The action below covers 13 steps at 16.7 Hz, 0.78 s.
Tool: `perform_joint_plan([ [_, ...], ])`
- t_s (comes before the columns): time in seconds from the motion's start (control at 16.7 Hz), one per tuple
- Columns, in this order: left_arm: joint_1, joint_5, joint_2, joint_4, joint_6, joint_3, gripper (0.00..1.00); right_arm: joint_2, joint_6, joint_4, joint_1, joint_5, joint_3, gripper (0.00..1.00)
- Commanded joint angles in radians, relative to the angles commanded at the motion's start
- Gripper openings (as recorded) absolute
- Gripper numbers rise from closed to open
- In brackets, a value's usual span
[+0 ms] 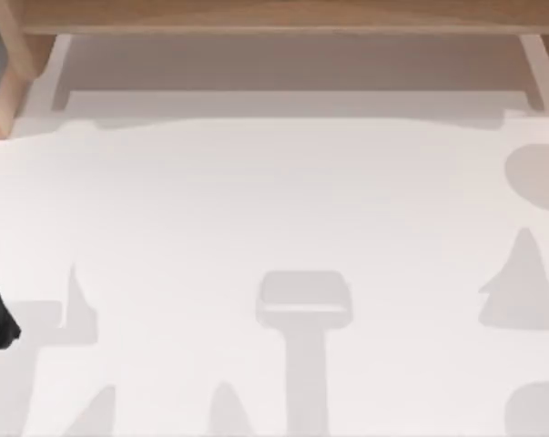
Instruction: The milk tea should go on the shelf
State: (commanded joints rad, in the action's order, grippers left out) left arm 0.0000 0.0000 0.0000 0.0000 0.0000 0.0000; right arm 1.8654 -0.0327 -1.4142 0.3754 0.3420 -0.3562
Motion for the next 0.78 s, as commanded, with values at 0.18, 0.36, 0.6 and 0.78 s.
perform_joint_plan([
  [0.18,0.000,0.000,0.000,0.000,0.000,0.000,1.00,0.108,-0.002,-0.082,0.024,0.018,-0.021,1.00],
  [0.36,0.000,0.000,0.000,0.000,0.000,0.000,1.00,0.127,-0.003,-0.097,0.028,0.022,-0.025,1.00],
  [0.6,0.000,0.000,0.000,0.000,0.000,0.000,1.00,0.127,-0.002,-0.093,0.023,0.019,-0.024,1.00],
  [0.78,0.000,0.000,0.000,0.000,0.000,0.000,1.00,0.161,-0.001,-0.065,0.008,0.000,-0.090,1.00],
])
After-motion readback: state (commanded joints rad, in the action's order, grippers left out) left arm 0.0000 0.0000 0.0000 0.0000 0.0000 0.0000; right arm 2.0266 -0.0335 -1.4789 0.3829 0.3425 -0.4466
